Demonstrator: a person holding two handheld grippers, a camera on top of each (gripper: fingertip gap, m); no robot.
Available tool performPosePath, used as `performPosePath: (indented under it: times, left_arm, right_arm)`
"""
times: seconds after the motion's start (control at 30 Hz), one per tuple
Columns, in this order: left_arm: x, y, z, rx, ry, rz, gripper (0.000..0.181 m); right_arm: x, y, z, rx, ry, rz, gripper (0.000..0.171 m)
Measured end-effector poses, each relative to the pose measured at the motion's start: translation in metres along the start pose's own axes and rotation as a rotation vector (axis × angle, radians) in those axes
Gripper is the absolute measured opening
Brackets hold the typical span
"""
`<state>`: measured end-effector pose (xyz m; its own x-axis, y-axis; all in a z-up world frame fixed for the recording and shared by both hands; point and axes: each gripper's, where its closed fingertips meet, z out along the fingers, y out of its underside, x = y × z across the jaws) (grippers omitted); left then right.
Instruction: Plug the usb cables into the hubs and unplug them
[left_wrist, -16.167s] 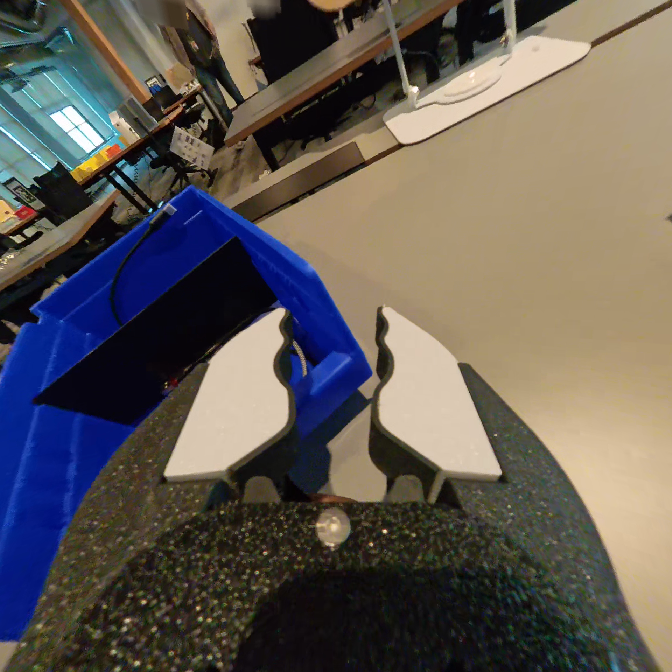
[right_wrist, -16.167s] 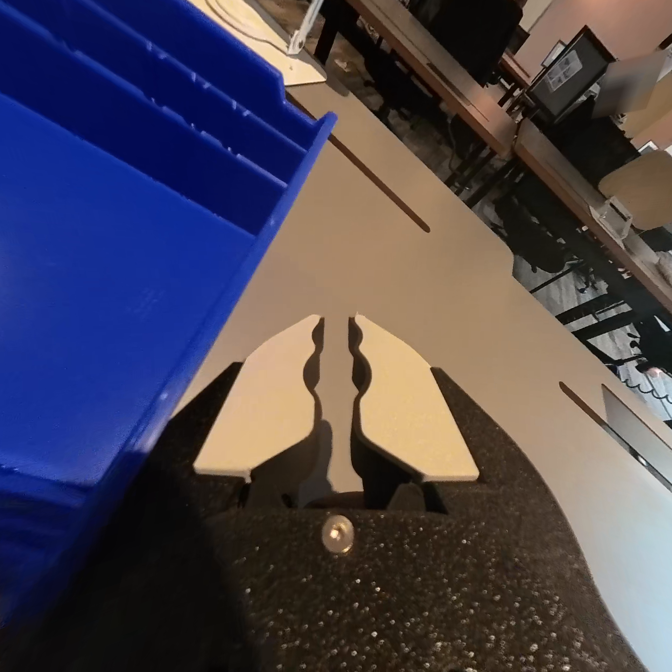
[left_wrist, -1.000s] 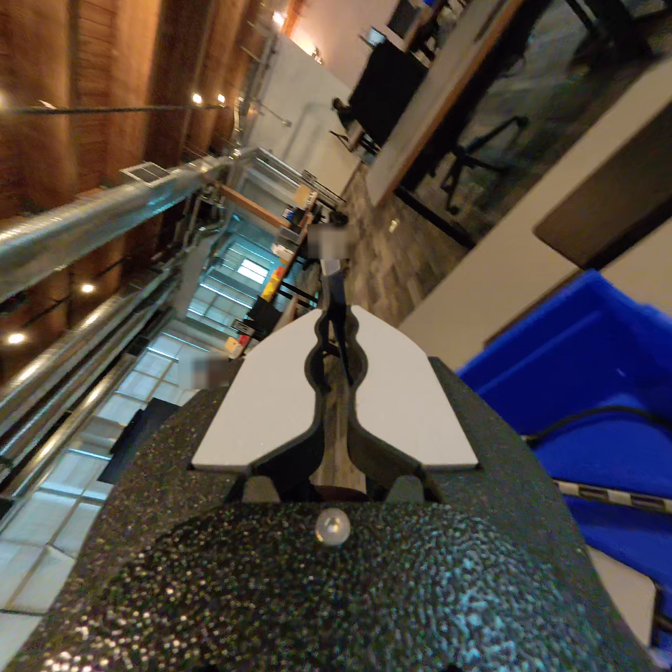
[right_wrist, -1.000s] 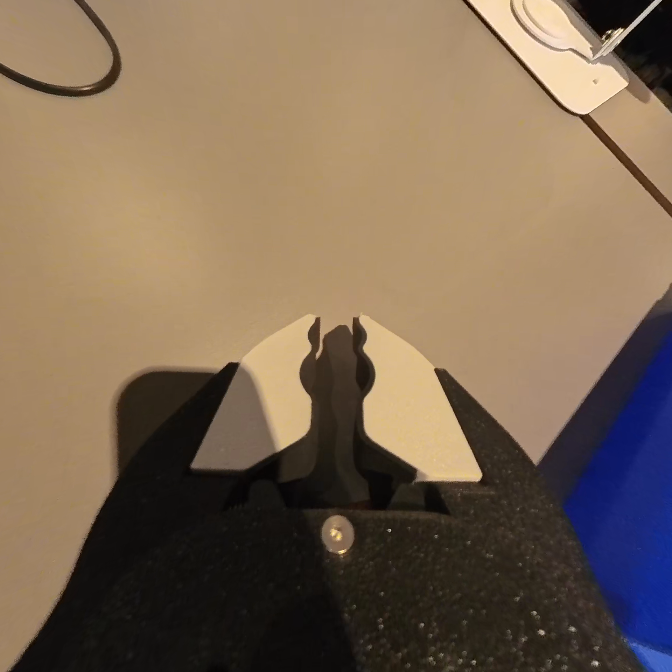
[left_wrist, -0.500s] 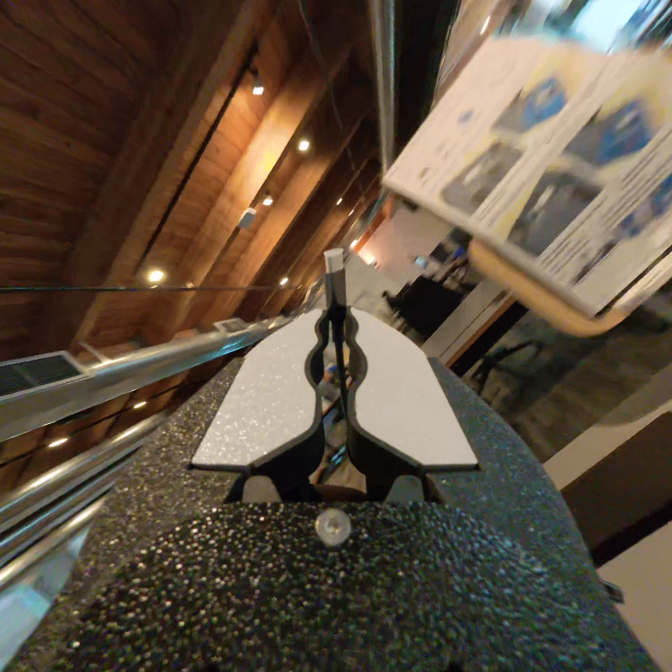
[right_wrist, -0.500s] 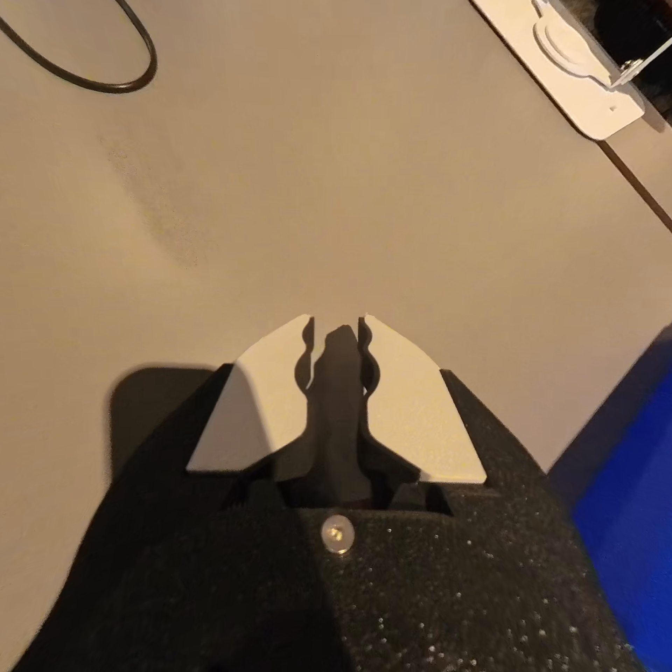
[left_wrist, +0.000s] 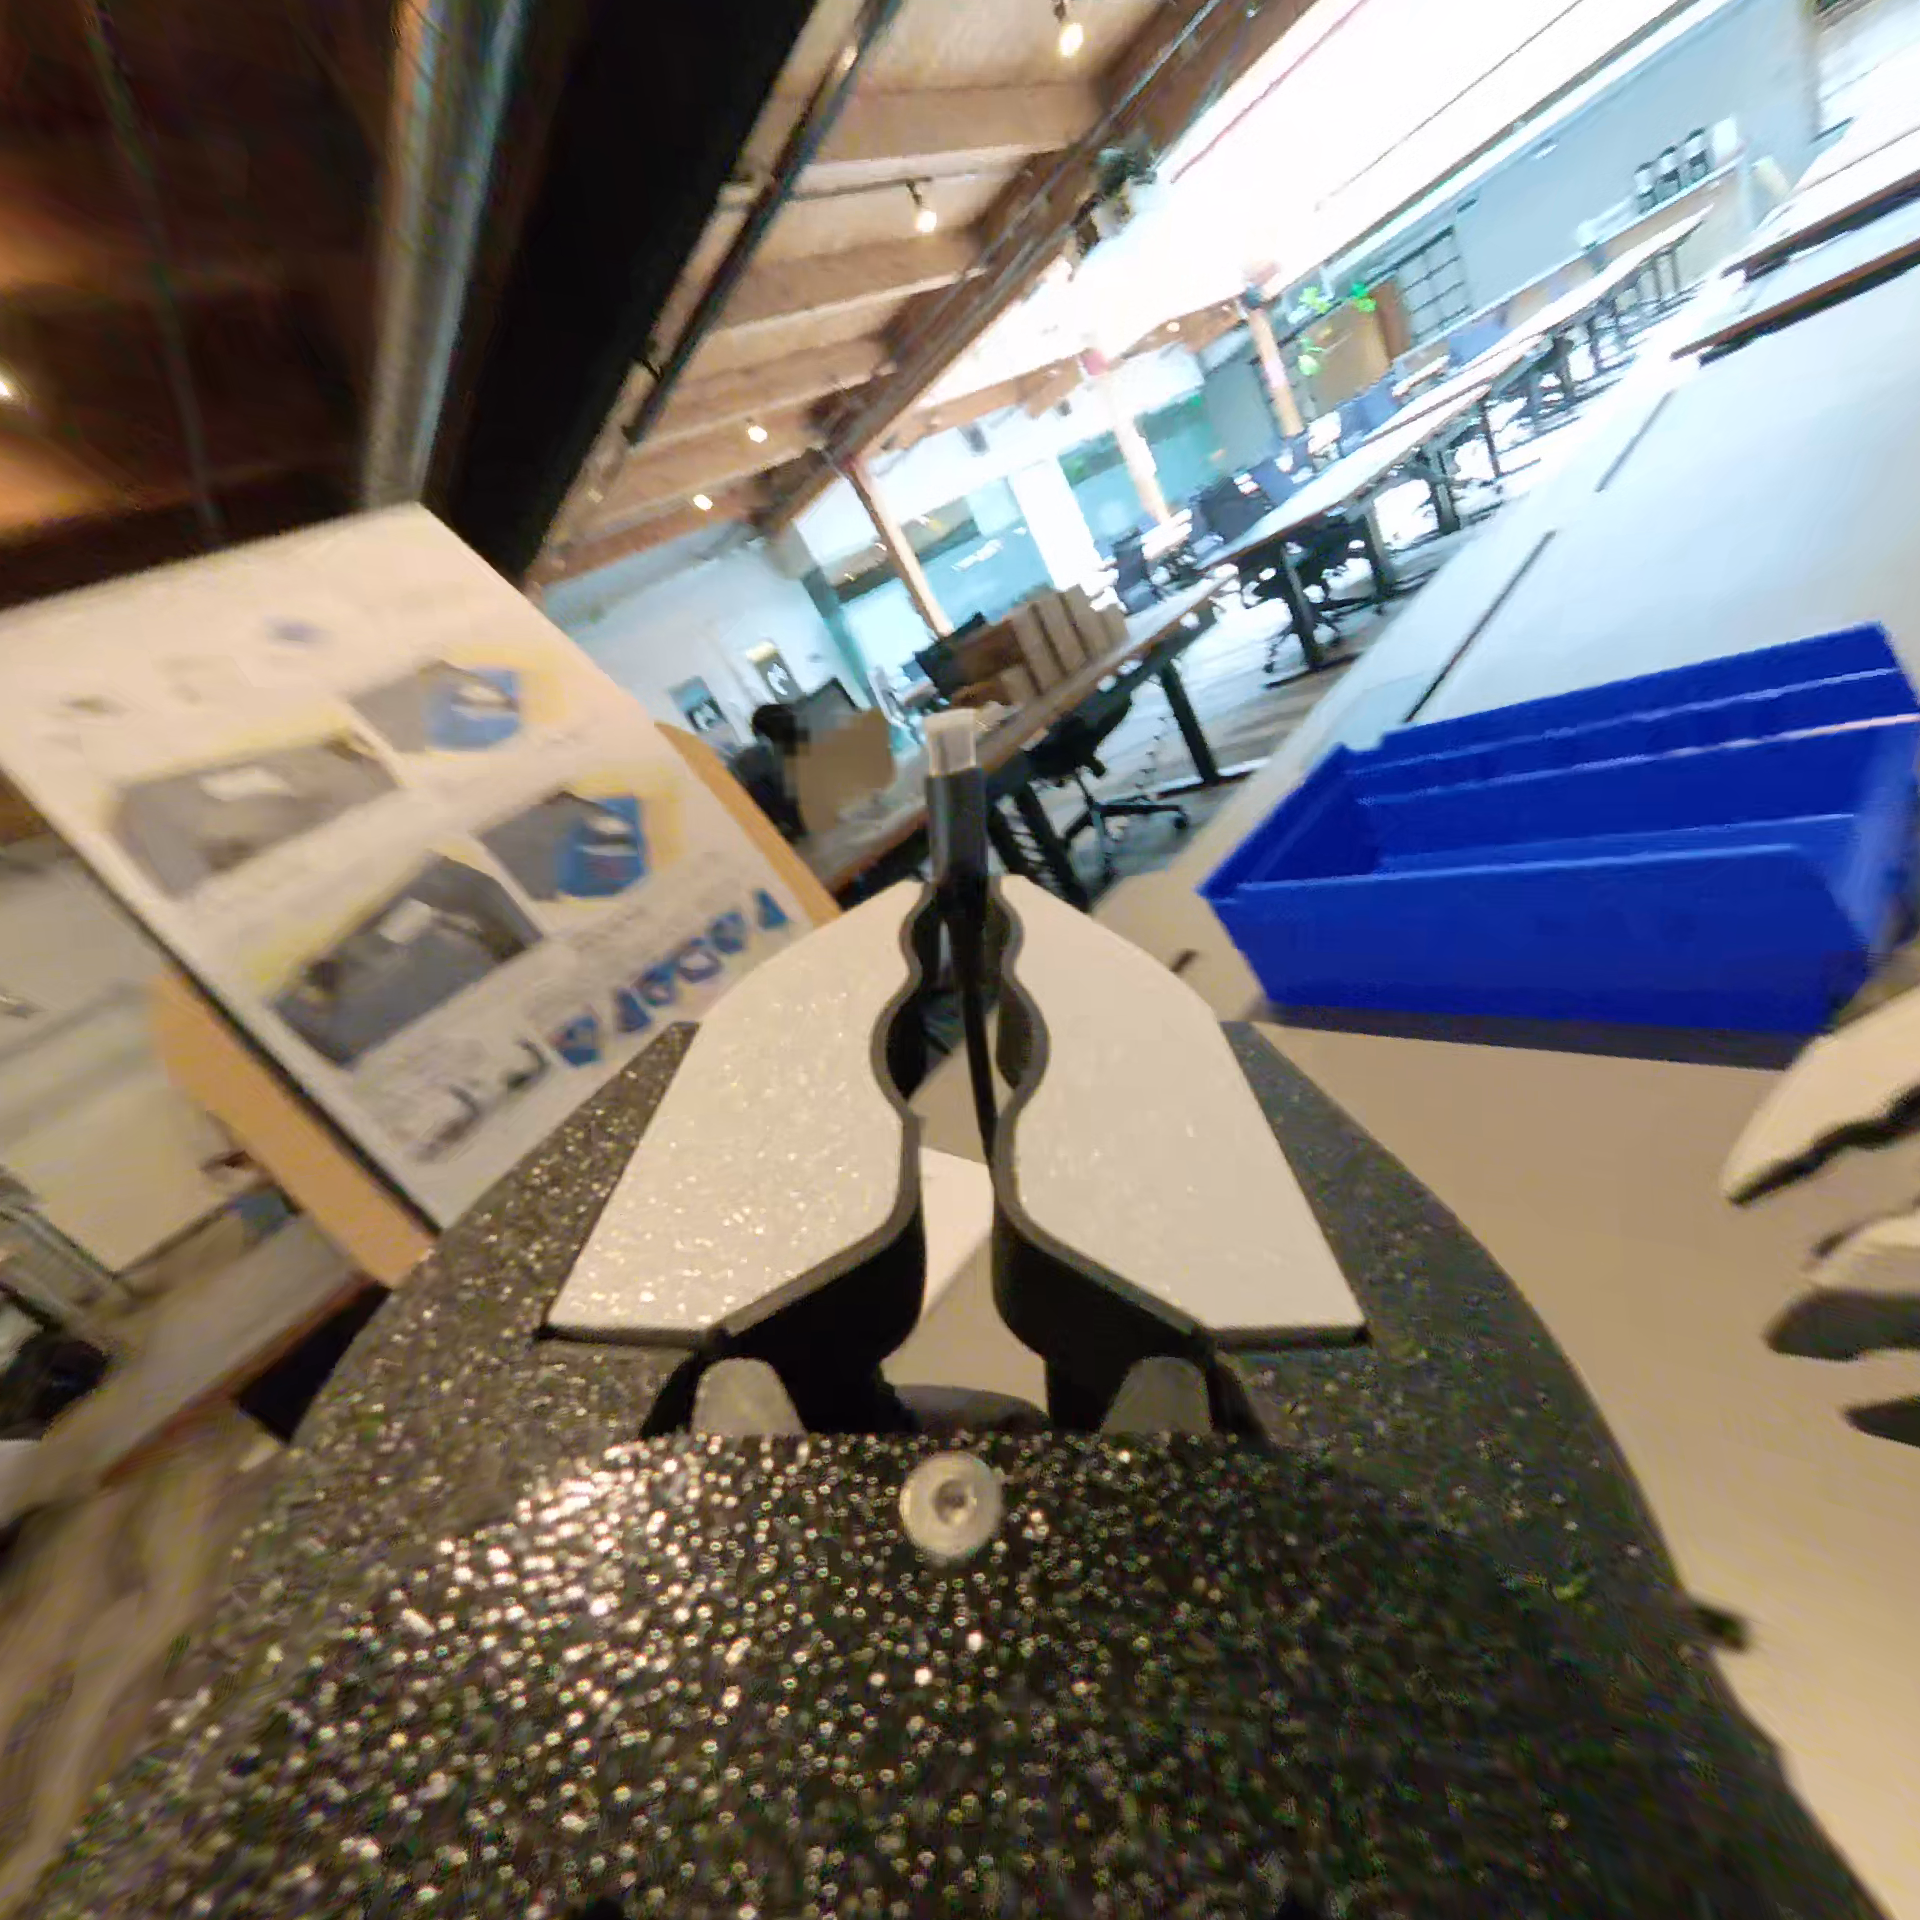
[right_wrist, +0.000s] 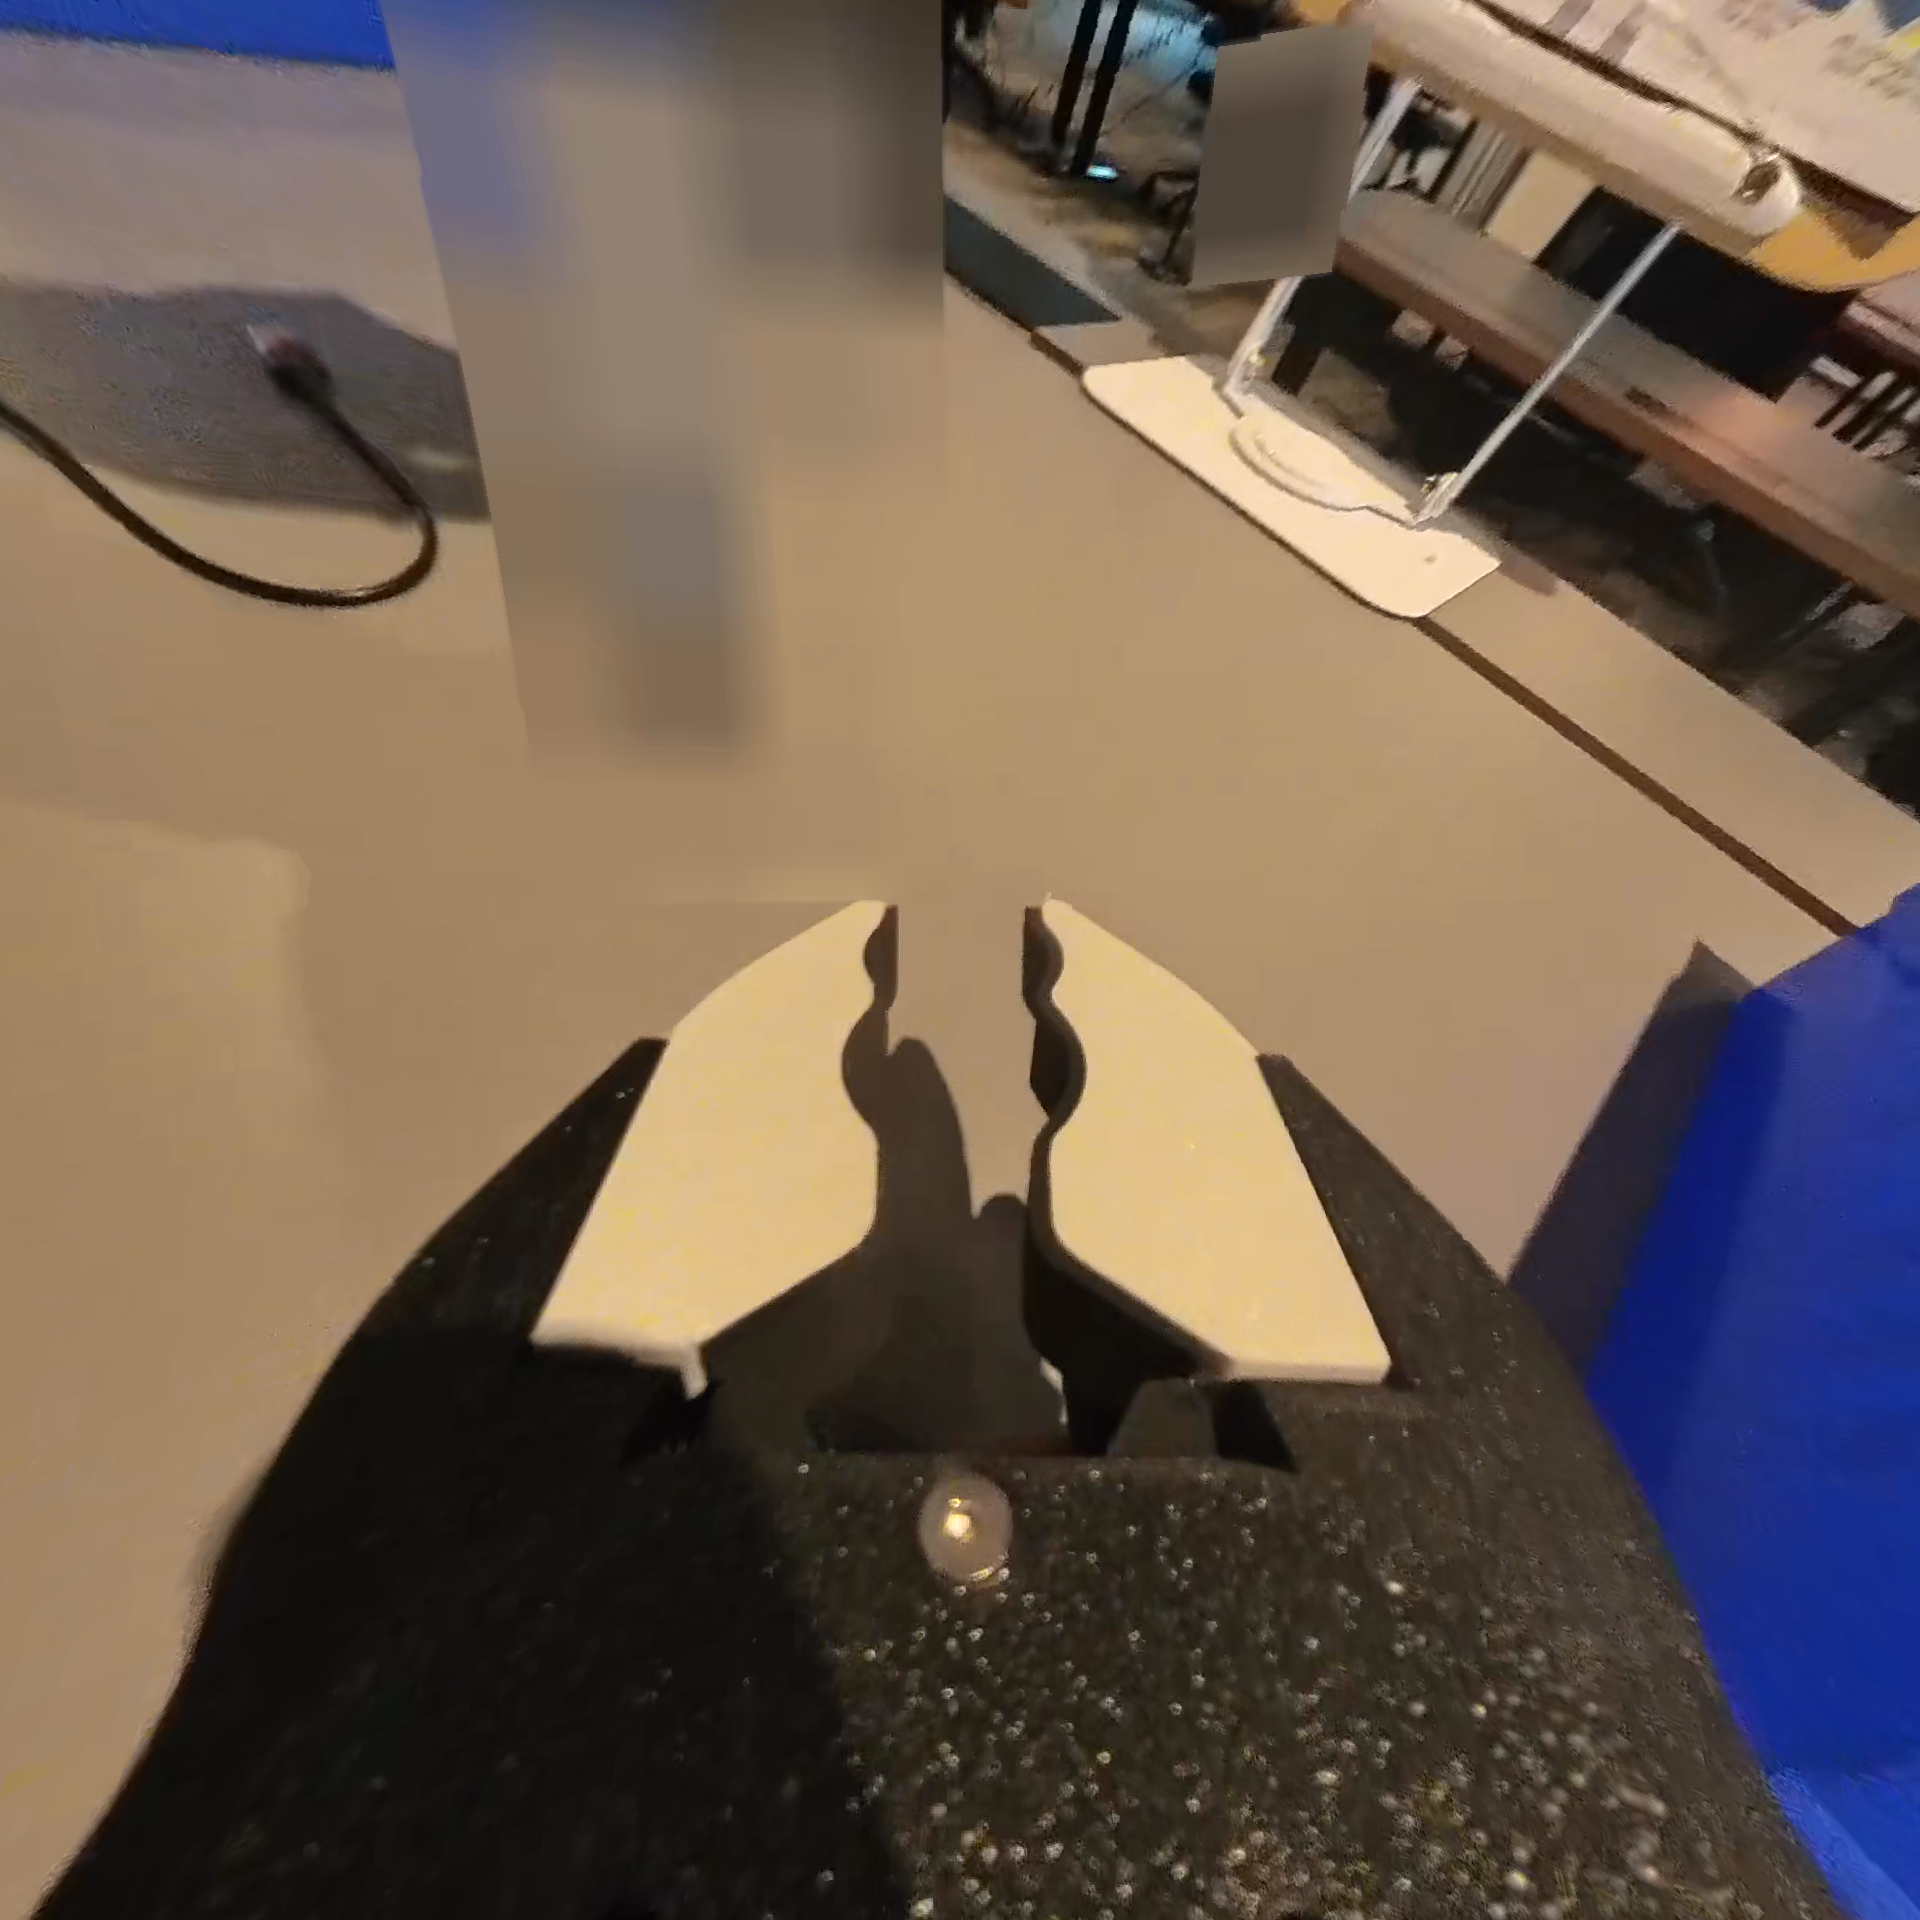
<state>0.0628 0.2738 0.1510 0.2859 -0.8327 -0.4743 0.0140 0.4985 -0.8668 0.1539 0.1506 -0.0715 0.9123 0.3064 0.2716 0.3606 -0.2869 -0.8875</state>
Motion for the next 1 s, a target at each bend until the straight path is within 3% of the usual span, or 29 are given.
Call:
performPosePath:
  times: [0.27,0.6,0.9,1.0]
  left_arm:
    - [0.059,0.073,0.009,-0.120,0.020,-0.175,0.007]
    - [0.073,0.118,-0.006,-0.264,0.007,-0.098,0.008]
    - [0.091,0.113,-0.030,-0.248,0.136,0.029,0.017]
    - [0.102,0.099,-0.042,-0.214,0.232,0.015,0.033]
  right_arm:
    - [-0.002,0.002,-0.002,-0.004,0.017,-0.063,0.022]
    - [-0.013,0.012,0.006,-0.088,0.070,-0.252,0.021]
    - [-0.011,0.013,0.004,-0.085,0.104,-0.271,0.021]
    - [-0.010,0.012,0.003,-0.079,0.119,-0.275,0.021]
